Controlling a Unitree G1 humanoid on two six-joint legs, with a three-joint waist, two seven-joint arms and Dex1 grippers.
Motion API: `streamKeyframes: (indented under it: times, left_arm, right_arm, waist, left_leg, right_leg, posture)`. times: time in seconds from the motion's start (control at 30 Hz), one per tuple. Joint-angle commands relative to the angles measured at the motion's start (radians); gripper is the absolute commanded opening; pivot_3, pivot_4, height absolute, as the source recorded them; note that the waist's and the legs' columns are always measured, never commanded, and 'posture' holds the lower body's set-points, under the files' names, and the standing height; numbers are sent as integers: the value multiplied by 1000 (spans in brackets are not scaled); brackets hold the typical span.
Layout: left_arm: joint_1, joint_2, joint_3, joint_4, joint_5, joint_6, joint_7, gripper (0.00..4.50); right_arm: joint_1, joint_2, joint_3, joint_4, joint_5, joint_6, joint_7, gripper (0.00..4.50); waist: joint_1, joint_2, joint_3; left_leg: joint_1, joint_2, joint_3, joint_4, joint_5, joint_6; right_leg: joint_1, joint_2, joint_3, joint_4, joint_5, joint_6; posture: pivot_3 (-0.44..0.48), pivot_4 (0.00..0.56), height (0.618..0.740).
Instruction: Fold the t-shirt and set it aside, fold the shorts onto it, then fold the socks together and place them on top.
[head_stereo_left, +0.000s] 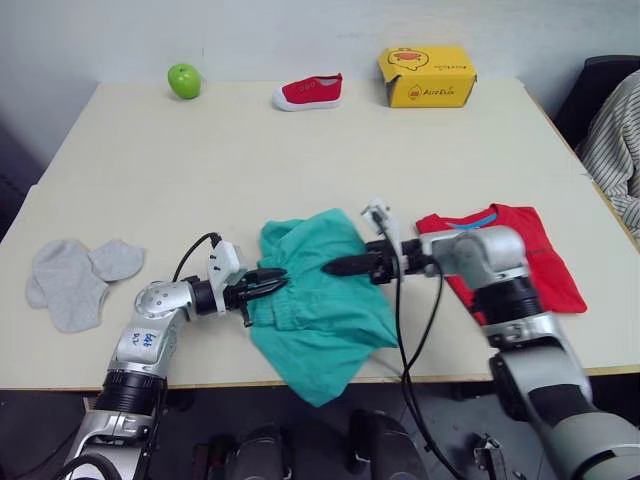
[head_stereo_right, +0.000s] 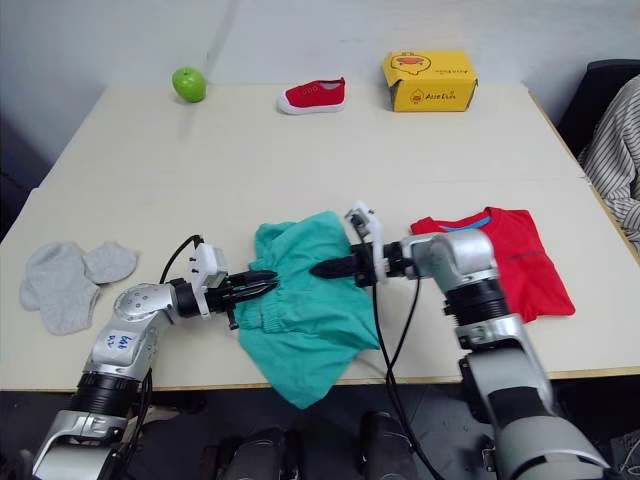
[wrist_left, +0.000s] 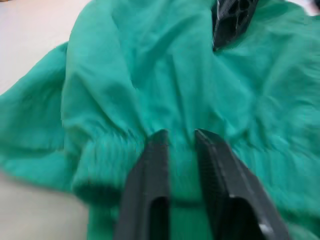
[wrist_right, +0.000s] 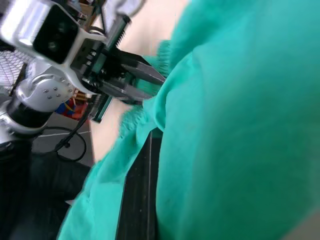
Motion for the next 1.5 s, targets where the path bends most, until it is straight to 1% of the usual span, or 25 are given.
streamKeyframes:
  times: [0.03,0.07,0.1,0.17,0.27,0.3,0.33,0.4,0.5,0.6,0.63,0.7,0.77,0.83,0.87,0.93,0.97,1.13,1.23,1.27,1.3,1.37,1.5]
  left_arm:
    - [23,27,42,-176,-106,95,-7,2159]
    - [32,35,52,-206,-120,116,-2,2486]
    - [41,41,58,-229,-130,132,4,2795]
    - [53,47,76,-259,-151,158,18,3440]
    - [105,67,117,-301,-180,188,25,4400]
    - [121,74,122,-308,-181,190,21,4457]
    - [130,79,125,-313,-182,192,18,4457]
    - [143,86,128,-318,-186,191,15,4457]
    - [148,90,132,-329,-186,185,6,4457]
    - [151,97,137,-341,-189,189,3,4457]
    - [154,103,137,-346,-188,191,1,4457]
    - [162,112,142,-356,-190,196,-1,4457]
    - [171,123,148,-368,-197,204,0,4457]
    - [180,135,153,-378,-200,212,-2,4457]
    - [184,142,156,-382,-205,217,-3,4485]
    - [187,151,159,-386,-212,224,-4,4500]
    - [186,154,160,-387,-216,228,-5,4500]
    - [162,165,149,-363,-215,231,-17,4500]
    - [146,174,152,-333,-205,221,-37,4500]
    - [140,180,158,-318,-201,216,-44,4500]
    - [137,185,168,-303,-200,214,-48,4500]
    - [136,203,181,-274,-196,207,-63,4500]
    - [129,223,186,-215,-176,175,-91,4500]
  right_arm:
    - [-29,-204,-69,-90,45,-59,203,0]
    - [-30,-278,-73,-78,38,-64,244,0]
    - [-30,-328,-74,-68,34,-66,273,0]
    - [-31,-405,-70,-39,18,-84,314,0]
    - [-19,-630,-22,115,-99,-236,425,0]
    - [-20,-673,-1,168,-126,-283,438,0]
    - [-25,-693,18,201,-134,-313,440,0]
    - [-45,-689,46,338,-216,-437,440,0]
    - [-57,-646,103,555,-376,-680,435,0]
    - [-74,-569,102,748,-482,-979,338,0]
    - [-83,-541,94,808,-508,-1047,292,0]
    - [-91,-503,84,897,-554,-1158,223,0]
    - [-91,-481,78,950,-592,-1258,176,0]
    - [-111,-464,64,987,-606,-1239,173,0]
    - [-123,-458,49,999,-602,-1221,184,236]
    - [-129,-459,17,1003,-603,-1286,180,756]
    - [-132,-466,8,1006,-608,-1294,187,1086]
    - [-163,-535,-16,1004,-654,-1345,183,2846]
    - [-167,-593,-52,989,-656,-1450,183,4022]
    - [-167,-617,-66,980,-654,-1489,181,4350]
    - [-171,-635,-70,976,-658,-1505,188,4469]
    - [-199,-656,-84,972,-663,-1511,188,4469]
    - [-248,-647,-148,947,-619,-1532,186,4469]
  waist:
    - [3,0,0]
    - [3,0,0]
    - [2,0,0]
    - [-3,0,0]
    - [-6,1,1]
    - [-5,1,2]
    - [-5,1,2]
    - [-7,1,2]
    - [-10,0,2]
    - [-10,0,2]
    - [-11,0,2]
    - [-10,1,2]
    - [-9,1,2]
    - [-9,1,2]
    - [-9,1,2]
    - [-9,1,2]
    - [-9,1,2]
    - [-5,2,3]
    - [-5,2,3]
    - [-6,2,3]
    - [-7,3,3]
    - [-8,3,3]
    - [-18,3,3]
  left_leg:
    - [0,0,0,0,0,0]
    - [0,0,1,0,0,1]
    - [0,0,1,0,0,1]
    - [1,0,1,0,0,1]
    - [2,0,3,0,0,0]
    - [2,0,3,-1,0,0]
    - [3,0,4,-1,0,0]
    - [3,0,5,-1,0,0]
    - [5,-1,9,0,0,-1]
    - [6,-1,15,-1,1,-2]
    - [6,-1,18,-1,1,-2]
    - [6,0,21,-1,1,-2]
    - [6,1,22,-1,1,-2]
    - [6,1,22,-1,1,-2]
    - [6,1,22,0,1,-2]
    - [7,2,22,0,1,-2]
    - [7,2,22,0,1,-2]
    - [8,2,21,0,1,-2]
    - [8,2,22,0,1,-2]
    - [8,2,22,0,1,-2]
    - [8,2,22,0,1,-2]
    - [9,1,22,-1,1,-2]
    - [16,1,23,-3,0,-4]
  right_leg:
    - [-1,0,0,-1,0,0]
    - [0,0,0,-1,0,0]
    - [0,1,0,-2,0,0]
    - [0,1,0,-2,0,0]
    - [0,1,1,-3,0,0]
    - [0,1,1,-4,0,0]
    - [-1,1,2,-4,0,0]
    - [-1,1,2,-5,0,0]
    - [-1,2,4,-5,2,-1]
    - [-2,3,7,-4,2,-1]
    - [-2,3,7,-3,2,-1]
    - [-3,4,8,-3,2,-1]
    - [-3,4,9,-3,2,-1]
    - [-3,4,10,-3,2,-1]
    - [-3,4,10,-3,2,-1]
    - [-3,4,12,-2,2,-1]
    - [-3,4,12,-2,2,-1]
    - [-3,4,14,-1,2,-1]
    - [-3,4,14,-1,2,-1]
    - [-3,4,14,-1,2,-1]
    - [-3,4,15,-1,2,-1]
    - [-3,4,16,-1,2,-1]
    - [-2,7,22,0,2,-1]
  posture:
    - [0,150,740]
    - [0,150,740]
    - [0,150,740]
    - [0,150,740]
    - [0,150,740]
    - [0,150,740]
    - [0,150,740]
    - [0,150,740]
    - [0,150,740]
    - [0,150,740]
    - [0,150,740]
    - [0,150,740]
    - [0,150,740]
    - [0,150,740]
    - [0,150,740]
    - [0,150,740]
    - [0,150,740]
    - [0,150,740]
    - [0,150,740]
    - [0,150,740]
    - [0,150,740]
    - [0,150,740]
    - [0,150,740]
